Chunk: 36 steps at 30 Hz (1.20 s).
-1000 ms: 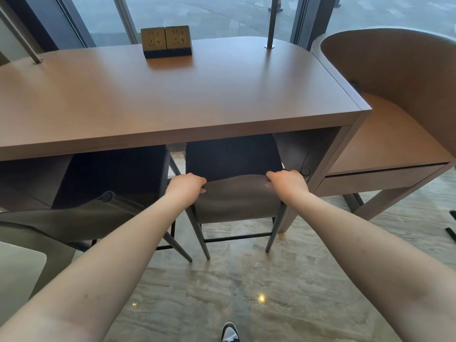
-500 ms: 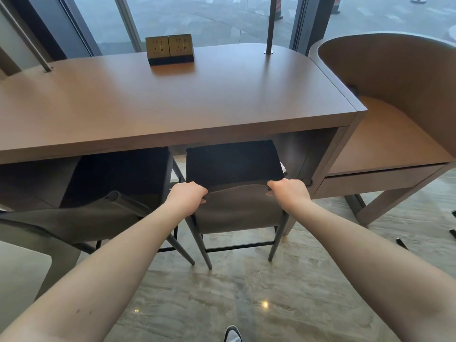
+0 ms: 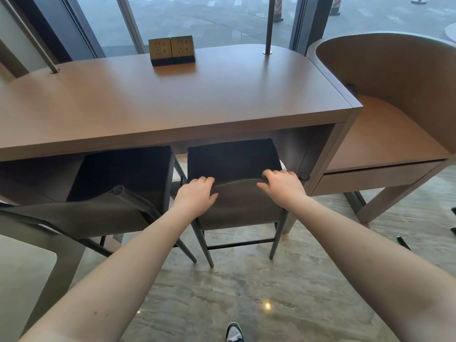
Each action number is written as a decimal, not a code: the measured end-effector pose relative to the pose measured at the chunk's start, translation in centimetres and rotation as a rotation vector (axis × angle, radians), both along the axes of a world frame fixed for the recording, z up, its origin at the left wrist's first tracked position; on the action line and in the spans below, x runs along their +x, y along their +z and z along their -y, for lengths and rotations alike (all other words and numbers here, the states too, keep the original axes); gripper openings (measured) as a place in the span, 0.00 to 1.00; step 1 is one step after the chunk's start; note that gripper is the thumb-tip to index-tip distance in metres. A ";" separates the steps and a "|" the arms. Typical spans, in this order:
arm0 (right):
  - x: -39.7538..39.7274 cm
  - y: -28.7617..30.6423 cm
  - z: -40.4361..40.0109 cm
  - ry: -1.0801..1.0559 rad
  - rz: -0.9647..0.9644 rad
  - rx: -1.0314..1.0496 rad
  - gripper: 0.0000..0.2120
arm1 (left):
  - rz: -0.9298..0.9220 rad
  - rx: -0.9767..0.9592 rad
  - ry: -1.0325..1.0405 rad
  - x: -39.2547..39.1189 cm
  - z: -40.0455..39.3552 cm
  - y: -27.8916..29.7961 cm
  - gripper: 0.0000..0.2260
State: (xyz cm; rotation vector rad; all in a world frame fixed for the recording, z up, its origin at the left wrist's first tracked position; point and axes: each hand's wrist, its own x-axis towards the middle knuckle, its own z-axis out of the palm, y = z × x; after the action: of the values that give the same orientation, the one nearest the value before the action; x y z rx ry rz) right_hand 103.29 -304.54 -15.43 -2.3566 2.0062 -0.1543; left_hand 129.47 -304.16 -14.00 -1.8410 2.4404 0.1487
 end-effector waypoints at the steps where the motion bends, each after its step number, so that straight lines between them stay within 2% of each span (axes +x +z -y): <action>1: 0.1 0.4 -0.4 -0.002 0.057 -0.028 0.20 | -0.041 -0.048 -0.007 -0.3 -0.5 0.2 0.23; 4: 0.6 1.9 -2.2 -0.020 0.243 -0.074 0.23 | -0.176 -0.187 -0.049 -1.5 -2.2 1.1 0.26; 8: -0.2 3.9 -6.3 -0.135 0.446 -0.111 0.25 | -0.363 -0.278 -0.132 -3.8 -4.9 3.1 0.28; 13: -3.3 6.2 -12.9 -0.288 0.726 -0.145 0.27 | -0.532 -0.258 -0.280 -7.1 -8.3 5.6 0.32; 16: -5.5 7.0 -17.5 -0.380 0.831 -0.222 0.30 | -0.637 -0.228 -0.379 -10.3 -9.8 7.1 0.32; 20: -9.4 7.7 -23.6 -0.498 0.888 -0.378 0.30 | -0.759 -0.150 -0.515 -16.0 -11.8 9.0 0.33; 25: -15.2 9.1 -32.6 -0.696 0.884 -0.571 0.30 | -0.826 -0.071 -0.733 -25.2 -16.8 11.0 0.33; 30: -20.0 9.3 -42.9 -0.887 0.830 -0.672 0.33 | -0.910 0.008 -0.983 -33.6 -25.1 11.9 0.33; 36: -26.0 9.6 -55.8 -1.057 0.809 -0.805 0.34 | -0.954 0.115 -1.148 -43.2 -36.5 12.3 0.35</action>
State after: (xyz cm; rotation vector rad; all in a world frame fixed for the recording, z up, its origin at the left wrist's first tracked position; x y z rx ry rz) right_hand 77.30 -248.69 -5.83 -0.7225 2.5870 -1.8095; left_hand 86.32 -267.63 -1.69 -0.0059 3.4626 1.2031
